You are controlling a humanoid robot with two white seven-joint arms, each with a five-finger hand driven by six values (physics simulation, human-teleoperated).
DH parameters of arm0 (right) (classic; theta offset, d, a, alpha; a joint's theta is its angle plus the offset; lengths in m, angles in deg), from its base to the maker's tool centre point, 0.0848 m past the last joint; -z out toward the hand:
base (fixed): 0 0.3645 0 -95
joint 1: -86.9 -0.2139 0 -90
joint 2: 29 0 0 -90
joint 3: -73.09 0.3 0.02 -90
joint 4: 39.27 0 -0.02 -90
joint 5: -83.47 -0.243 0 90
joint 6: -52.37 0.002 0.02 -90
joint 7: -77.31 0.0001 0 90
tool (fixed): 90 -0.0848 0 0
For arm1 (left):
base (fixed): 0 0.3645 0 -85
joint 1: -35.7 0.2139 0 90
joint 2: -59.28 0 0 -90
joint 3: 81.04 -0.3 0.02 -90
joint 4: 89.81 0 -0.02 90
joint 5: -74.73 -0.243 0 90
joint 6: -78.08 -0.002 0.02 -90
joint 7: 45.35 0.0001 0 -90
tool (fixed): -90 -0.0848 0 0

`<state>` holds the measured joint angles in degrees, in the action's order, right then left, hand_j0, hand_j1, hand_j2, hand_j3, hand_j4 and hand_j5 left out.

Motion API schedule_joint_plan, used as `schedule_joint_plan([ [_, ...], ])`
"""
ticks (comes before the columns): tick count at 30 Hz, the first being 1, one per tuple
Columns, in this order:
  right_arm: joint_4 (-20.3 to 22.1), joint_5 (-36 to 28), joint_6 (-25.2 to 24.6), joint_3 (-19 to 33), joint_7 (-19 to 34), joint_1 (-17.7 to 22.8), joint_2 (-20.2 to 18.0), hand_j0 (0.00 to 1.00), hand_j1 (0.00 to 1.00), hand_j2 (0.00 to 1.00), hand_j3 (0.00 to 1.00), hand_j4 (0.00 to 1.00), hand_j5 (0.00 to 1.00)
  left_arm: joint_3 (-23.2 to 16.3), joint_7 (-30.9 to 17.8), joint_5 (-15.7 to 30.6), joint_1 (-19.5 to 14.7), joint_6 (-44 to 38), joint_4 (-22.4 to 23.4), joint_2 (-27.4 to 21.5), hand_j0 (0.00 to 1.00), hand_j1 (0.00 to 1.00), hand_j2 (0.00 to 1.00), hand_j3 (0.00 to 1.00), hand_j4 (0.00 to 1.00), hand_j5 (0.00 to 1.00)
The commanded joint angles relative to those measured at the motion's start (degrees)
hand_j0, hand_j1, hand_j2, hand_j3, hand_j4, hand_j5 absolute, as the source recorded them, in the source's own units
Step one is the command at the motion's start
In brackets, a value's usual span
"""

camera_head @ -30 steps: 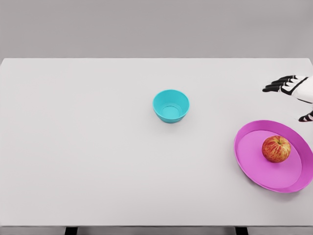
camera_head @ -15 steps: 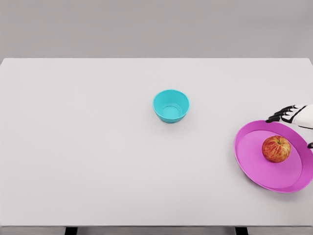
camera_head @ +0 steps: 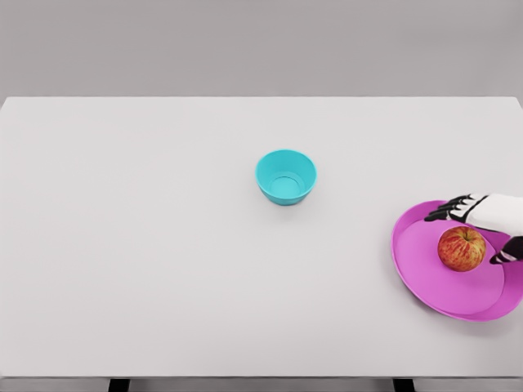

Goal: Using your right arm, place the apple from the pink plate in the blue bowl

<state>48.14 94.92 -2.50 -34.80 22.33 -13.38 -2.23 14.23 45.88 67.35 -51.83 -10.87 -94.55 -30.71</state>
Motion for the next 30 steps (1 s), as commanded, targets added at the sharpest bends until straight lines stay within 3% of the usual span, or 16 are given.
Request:
schedule_joint_plan([
  [1,-0.7,0.2,-0.1,-0.9,0.0,0.0,0.7,1.0,1.0,1.0,1.0,1.0,1.0,0.0,0.0,0.0,0.0,0.0,0.0,0.0,1.0,1.0,1.0,1.0,1.0,1.0],
  [21,0.0,0.5,-0.1,-2.8,0.0,0.1,1.4,1.0,1.0,1.0,1.0,1.0,1.0,0.0,0.0,0.0,0.0,0.0,0.0,0.0,1.0,1.0,1.0,1.0,1.0,1.0],
  [23,0.1,0.6,-0.1,-2.8,0.0,0.2,1.4,0.77,0.77,0.77,0.77,0.77,0.77,0.0,0.0,0.0,0.0,0.0,0.0,0.0,1.0,1.0,1.0,1.0,1.0,1.0],
  [27,0.5,0.9,-0.1,-2.8,0.0,0.2,1.4,0.61,0.61,0.61,0.61,0.61,0.61,0.0,0.0,0.0,0.0,0.0,0.0,0.0,1.0,1.0,1.0,1.0,1.0,1.0],
  [30,0.5,1.0,-0.1,-2.8,0.0,0.1,1.4,0.56,0.56,0.56,0.56,0.56,0.56,0.0,0.0,0.0,0.1,0.0,0.0,0.0,1.0,1.0,1.0,1.0,1.0,1.0],
])
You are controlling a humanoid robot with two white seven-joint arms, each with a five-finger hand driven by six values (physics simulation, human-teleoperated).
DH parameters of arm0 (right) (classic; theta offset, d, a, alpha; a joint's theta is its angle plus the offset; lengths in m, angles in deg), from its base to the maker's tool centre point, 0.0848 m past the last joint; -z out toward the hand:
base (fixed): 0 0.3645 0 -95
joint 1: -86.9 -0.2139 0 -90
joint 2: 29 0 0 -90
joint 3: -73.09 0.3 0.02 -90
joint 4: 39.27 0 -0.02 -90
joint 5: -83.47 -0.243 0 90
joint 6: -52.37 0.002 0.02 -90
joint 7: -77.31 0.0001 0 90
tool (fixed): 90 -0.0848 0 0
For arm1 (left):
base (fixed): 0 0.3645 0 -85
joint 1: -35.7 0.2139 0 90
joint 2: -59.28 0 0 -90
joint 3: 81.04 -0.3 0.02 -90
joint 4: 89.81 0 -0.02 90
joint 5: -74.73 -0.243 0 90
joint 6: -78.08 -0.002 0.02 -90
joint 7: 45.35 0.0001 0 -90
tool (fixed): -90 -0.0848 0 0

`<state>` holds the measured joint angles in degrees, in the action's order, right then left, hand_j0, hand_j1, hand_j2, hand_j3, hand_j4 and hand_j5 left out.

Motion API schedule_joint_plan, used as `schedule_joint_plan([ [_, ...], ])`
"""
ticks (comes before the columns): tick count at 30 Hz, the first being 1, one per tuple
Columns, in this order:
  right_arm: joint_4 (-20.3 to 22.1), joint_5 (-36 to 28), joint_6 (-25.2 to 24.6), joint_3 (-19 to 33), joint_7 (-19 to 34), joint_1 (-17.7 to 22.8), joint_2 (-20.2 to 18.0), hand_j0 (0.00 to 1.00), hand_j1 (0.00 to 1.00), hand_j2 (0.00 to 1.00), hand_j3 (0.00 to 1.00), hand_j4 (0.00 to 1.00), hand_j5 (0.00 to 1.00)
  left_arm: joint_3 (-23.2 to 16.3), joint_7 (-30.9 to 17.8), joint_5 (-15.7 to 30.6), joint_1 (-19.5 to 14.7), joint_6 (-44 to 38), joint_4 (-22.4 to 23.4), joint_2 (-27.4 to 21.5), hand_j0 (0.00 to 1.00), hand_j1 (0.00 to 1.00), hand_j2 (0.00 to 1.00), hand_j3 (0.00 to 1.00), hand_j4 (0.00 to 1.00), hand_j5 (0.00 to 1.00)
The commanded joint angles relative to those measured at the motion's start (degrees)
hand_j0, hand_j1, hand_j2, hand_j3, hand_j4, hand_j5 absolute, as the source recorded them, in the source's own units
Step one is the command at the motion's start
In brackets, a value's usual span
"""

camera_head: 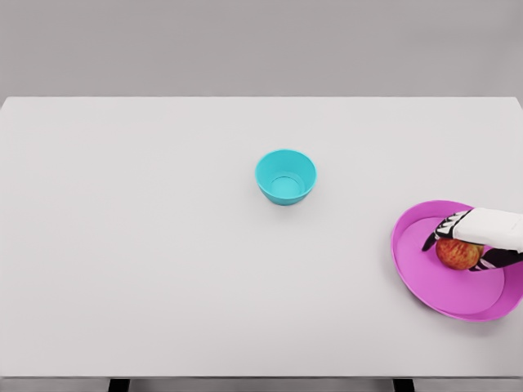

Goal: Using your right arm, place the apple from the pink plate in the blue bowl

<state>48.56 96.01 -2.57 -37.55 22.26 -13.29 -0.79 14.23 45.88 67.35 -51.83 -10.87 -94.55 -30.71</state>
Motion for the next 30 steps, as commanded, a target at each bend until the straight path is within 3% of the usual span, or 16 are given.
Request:
schedule_joint_plan([
  [1,0.1,-0.1,-0.1,0.0,0.1,0.0,-0.1,0.56,0.56,0.56,0.56,0.56,0.56,0.0,0.0,0.0,0.1,0.0,0.0,0.0,1.0,1.0,1.0,1.0,1.0,1.0],
  [14,0.1,0.0,-0.1,0.8,0.1,-3.1,0.4,0.55,0.55,0.55,0.55,0.55,0.55,0.0,0.0,0.0,0.0,0.0,0.0,0.0,1.0,1.0,1.0,1.0,1.0,1.0],
  [23,0.1,1.3,-0.1,0.8,0.1,-9.2,6.5,0.55,0.55,0.55,0.55,0.55,0.55,0.0,0.0,0.0,0.1,0.0,0.0,0.0,1.0,1.0,1.0,1.0,1.0,1.0],
  [27,0.2,2.7,-0.1,0.7,0.1,-11.2,12.5,0.55,0.55,0.55,0.55,0.55,0.55,0.0,0.0,0.0,0.0,0.0,0.0,0.0,1.0,1.0,1.0,1.0,1.0,1.0],
  [30,0.1,2.8,-0.1,0.6,0.1,-12.7,14.7,0.55,0.55,0.55,0.55,0.55,0.55,0.0,0.0,0.0,0.0,0.0,0.0,0.0,1.0,1.0,1.0,1.0,1.0,1.0],
])
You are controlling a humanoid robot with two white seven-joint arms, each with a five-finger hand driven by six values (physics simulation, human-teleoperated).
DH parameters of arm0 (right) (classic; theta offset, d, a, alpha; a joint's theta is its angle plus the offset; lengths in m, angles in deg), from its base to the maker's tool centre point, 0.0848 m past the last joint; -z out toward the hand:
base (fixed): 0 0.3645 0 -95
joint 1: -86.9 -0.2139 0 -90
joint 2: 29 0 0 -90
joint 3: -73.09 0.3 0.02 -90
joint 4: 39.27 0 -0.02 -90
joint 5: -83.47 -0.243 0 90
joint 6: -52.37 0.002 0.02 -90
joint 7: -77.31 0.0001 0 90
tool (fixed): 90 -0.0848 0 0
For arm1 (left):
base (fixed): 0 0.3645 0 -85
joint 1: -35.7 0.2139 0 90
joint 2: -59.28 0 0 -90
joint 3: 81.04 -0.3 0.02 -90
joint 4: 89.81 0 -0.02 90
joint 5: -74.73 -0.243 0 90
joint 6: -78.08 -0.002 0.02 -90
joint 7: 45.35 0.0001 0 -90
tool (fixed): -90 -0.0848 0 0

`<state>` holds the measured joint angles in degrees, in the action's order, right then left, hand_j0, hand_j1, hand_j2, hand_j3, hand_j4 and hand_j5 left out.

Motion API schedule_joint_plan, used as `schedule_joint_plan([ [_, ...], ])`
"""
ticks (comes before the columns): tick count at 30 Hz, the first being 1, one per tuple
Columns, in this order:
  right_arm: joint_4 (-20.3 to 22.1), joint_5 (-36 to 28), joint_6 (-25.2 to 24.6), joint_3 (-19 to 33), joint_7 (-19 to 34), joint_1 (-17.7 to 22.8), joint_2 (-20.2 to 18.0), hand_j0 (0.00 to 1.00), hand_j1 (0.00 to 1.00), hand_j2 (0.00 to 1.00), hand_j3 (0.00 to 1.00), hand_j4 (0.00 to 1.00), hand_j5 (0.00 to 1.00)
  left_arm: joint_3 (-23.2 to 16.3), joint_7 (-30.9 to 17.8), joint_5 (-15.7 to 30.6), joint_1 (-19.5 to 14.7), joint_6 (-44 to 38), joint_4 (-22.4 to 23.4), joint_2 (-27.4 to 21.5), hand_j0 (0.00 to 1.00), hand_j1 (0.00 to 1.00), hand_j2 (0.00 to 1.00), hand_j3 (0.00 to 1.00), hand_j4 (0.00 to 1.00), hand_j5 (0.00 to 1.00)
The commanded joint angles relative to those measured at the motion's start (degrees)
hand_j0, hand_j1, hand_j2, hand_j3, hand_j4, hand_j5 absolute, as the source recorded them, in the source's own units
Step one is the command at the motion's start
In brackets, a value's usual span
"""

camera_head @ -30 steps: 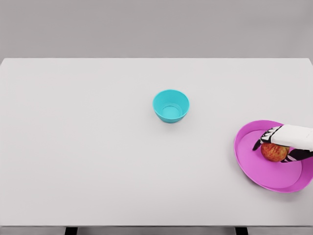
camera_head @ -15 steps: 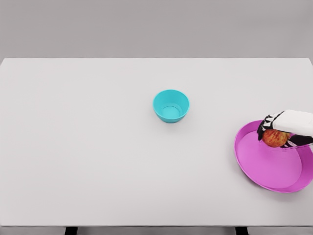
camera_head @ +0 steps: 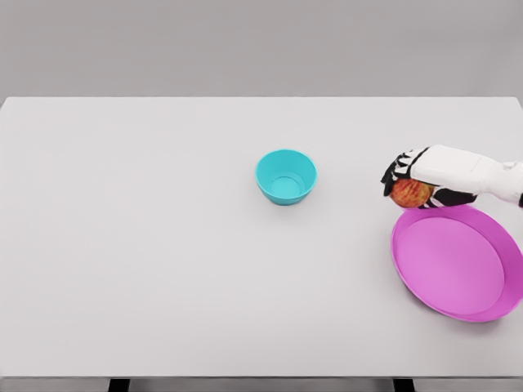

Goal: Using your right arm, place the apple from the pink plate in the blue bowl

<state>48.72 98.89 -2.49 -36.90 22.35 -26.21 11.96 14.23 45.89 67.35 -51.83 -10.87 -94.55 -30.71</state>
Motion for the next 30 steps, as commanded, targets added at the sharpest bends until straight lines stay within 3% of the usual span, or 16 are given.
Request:
schedule_joint_plan([
  [1,0.0,-0.1,-0.1,-0.1,0.0,-0.1,2.6,0.55,0.55,0.55,0.55,0.55,0.55,0.0,0.0,0.0,0.0,0.0,0.0,0.0,1.0,1.0,1.0,1.0,1.0,1.0],
  [9,-0.4,1.1,-0.1,-0.8,0.0,-2.3,7.0,0.55,0.55,0.55,0.55,0.55,0.55,0.0,0.0,0.0,0.0,0.0,0.0,0.0,1.0,1.0,1.0,1.0,1.0,1.0],
  [12,-1.0,2.3,-0.1,-4.2,0.0,-5.9,9.8,0.55,0.55,0.55,0.55,0.55,0.55,0.0,0.0,0.0,0.0,0.0,0.0,0.0,1.0,1.0,1.0,1.0,1.0,1.0],
  [20,-4.3,5.1,-0.1,-4.9,0.0,-8.9,14.4,0.55,0.55,0.55,0.55,0.55,0.55,0.0,0.0,0.0,0.0,0.0,0.0,0.0,1.0,1.0,1.0,1.0,1.0,1.0],
  [26,-8.4,6.1,-0.1,-8.2,0.0,-13.4,18.1,0.55,0.55,0.55,0.55,0.55,0.55,0.0,0.0,0.0,0.0,0.0,0.0,0.0,1.0,1.0,1.0,1.0,1.0,1.0],
  [30,-14.3,7.7,-0.1,-11.5,0.0,-17.5,21.6,0.55,0.55,0.55,0.55,0.55,0.55,0.0,0.0,0.0,0.1,0.0,0.0,0.0,1.0,1.0,1.0,1.0,1.0,1.0],
])
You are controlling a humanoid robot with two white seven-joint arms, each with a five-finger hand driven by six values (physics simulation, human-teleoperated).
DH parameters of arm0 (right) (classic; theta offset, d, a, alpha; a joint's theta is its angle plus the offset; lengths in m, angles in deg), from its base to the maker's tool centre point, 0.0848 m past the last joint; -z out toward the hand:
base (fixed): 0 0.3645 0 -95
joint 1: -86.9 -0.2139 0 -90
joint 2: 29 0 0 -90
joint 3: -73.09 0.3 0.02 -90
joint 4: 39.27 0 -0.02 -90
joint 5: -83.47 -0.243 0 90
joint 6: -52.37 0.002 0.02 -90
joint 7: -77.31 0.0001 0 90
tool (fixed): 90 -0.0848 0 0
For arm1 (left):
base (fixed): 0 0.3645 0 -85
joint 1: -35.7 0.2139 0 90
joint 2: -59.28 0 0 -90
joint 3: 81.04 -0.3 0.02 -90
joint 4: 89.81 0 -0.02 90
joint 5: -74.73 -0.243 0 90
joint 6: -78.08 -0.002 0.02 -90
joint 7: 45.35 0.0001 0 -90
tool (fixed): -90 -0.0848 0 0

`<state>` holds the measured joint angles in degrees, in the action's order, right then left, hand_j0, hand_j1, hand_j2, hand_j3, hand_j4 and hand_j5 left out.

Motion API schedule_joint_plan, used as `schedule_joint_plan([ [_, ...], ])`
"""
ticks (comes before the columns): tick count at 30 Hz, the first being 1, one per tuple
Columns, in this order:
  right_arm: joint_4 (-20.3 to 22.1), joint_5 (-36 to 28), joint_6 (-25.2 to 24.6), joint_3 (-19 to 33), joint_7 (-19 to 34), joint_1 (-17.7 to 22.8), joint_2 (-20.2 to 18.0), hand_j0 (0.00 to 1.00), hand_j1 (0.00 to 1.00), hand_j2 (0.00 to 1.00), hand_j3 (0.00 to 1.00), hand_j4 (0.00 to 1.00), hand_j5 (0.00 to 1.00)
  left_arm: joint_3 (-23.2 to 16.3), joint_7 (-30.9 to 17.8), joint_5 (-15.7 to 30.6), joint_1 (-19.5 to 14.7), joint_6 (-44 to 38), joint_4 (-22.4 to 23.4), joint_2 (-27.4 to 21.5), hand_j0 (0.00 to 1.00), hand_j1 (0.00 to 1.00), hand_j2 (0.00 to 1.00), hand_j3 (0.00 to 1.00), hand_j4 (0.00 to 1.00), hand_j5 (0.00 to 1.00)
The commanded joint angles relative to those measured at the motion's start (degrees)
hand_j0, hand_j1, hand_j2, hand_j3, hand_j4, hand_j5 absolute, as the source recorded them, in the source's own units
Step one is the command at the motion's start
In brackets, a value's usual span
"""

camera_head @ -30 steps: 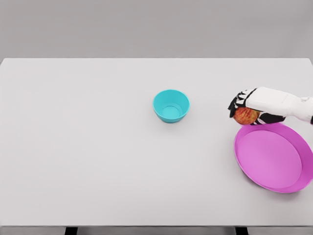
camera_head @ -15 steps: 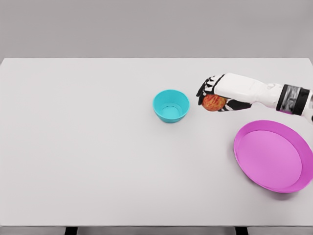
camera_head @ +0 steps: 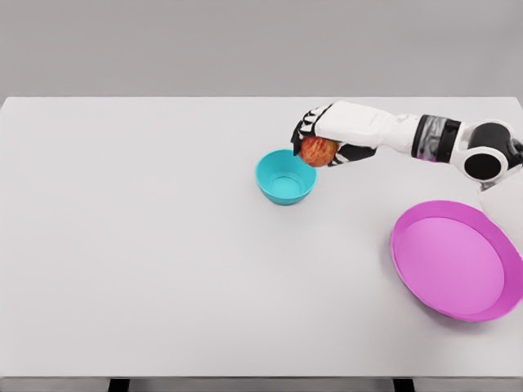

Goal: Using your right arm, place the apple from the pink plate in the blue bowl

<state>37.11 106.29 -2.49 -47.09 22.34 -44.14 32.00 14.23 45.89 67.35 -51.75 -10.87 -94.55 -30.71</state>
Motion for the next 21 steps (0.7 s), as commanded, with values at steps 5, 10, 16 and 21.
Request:
schedule_joint_plan([
  [5,-5.7,1.6,-0.1,-3.0,0.0,-1.8,3.4,0.55,0.55,0.55,0.55,0.55,0.55,0.0,0.0,0.0,0.0,0.0,0.0,0.0,1.0,1.0,1.0,1.0,1.0,1.0],
  [10,-6.1,2.3,-0.1,-3.7,0.0,-2.5,4.8,0.55,0.55,0.55,0.55,0.55,0.55,0.0,0.0,0.0,-0.1,0.0,0.0,0.0,1.0,1.0,1.0,1.0,1.0,1.0],
  [16,-6.1,2.8,-0.1,-5.3,0.0,-2.8,6.0,0.56,0.56,0.56,0.56,0.56,0.56,0.0,0.0,0.0,-0.1,0.0,0.0,0.0,1.0,1.0,1.0,1.0,1.0,1.0],
  [21,-6.1,2.8,-0.1,-5.3,0.0,-2.9,6.1,0.57,0.57,0.57,0.57,0.57,0.57,0.0,0.0,0.0,-0.1,0.0,0.0,0.0,1.0,1.0,1.0,1.0,1.0,1.0],
])
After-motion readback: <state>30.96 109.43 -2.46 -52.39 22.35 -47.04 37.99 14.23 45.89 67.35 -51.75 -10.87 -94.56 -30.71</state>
